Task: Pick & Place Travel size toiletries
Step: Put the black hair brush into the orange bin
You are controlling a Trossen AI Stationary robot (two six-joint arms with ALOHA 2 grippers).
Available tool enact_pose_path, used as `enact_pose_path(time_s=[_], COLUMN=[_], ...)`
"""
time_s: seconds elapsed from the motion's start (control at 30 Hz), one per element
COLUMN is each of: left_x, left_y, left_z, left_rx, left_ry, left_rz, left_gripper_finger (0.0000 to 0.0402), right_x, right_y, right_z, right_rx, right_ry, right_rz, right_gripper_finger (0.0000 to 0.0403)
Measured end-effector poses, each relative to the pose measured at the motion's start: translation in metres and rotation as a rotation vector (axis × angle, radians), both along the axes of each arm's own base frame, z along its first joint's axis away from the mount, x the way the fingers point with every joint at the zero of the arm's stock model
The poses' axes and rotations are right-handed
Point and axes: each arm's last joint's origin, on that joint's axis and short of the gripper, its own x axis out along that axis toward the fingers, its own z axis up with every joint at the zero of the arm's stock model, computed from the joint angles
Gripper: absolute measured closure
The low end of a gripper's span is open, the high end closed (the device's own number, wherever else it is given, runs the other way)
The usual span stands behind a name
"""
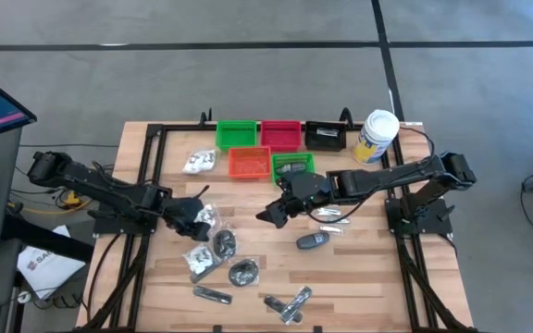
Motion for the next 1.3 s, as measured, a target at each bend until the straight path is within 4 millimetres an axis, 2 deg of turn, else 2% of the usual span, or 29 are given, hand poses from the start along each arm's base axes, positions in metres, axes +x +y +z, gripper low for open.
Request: enact_pose_path(time_s=[0.63,1.03,1.3], left_x=[0.003,0.001,0.001], left_y=[0.000,-0.019,-0.031], left_z=[0.002,0.004,-0.006], left_rx=[0.022,0.026,0.043], left_ry=[-0.027,-0.071,-0.019], left_rz=[0.145,0.213,0.212], left_gripper_finger=[0.0170,0.0170,0.0170], right_x=[0.000,0.000,0.000], right_y=[-0.003,-0.003,-0.003], right_z=[0.000,0.000,0.000], right_rx=[-0.005,-0.005,-0.005], right_ry=[-0.001,-0.001,-0.001], right_rz=[-0.006,-0.006,-0.005], right_gripper_finger=[0.0097,0.0097,0.0097])
